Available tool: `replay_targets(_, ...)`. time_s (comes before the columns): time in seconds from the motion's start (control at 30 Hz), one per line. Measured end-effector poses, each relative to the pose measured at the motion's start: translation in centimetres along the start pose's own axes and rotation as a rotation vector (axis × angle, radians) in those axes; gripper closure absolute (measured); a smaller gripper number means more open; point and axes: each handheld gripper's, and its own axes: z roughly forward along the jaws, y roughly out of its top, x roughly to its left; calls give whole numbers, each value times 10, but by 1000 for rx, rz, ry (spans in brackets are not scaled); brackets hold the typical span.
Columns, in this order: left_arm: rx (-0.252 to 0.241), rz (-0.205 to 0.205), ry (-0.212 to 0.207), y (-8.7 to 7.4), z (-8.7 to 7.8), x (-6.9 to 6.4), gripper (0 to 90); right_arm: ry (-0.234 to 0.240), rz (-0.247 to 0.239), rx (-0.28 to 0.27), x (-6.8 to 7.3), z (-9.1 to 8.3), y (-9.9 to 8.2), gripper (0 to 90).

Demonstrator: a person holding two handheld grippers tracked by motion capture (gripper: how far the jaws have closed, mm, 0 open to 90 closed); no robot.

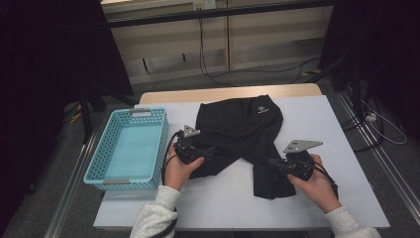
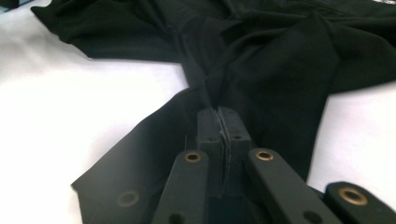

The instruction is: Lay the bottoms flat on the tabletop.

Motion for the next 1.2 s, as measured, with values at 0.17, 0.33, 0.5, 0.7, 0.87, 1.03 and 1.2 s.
replay_targets(0.17,5,12,-5,0,1,0,178,-23,6,5,-6,-3,-3,892)
replay_targets(0.33,-5,19,-21,0,4,-4,213,-34,4,-1,-9,-8,-4,892)
replay_targets(0.5,38,22,-71,-2,8,-9,339,-51,15,-10,-15,-12,-7,892)
replay_targets(0.7,98,21,-111,-5,16,-19,435,-51,22,-6,-15,-12,-9,892)
replay_targets(0.87,116,13,-109,-6,19,-23,613,-39,9,3,-13,-9,-10,892)
replay_targets(1.03,132,-34,-127,-7,19,-21,837,3,8,-19,-12,-14,-9,886)
replay_targets(1.2,127,-43,-93,-4,16,-19,868,29,-6,-27,-3,-10,-6,798)
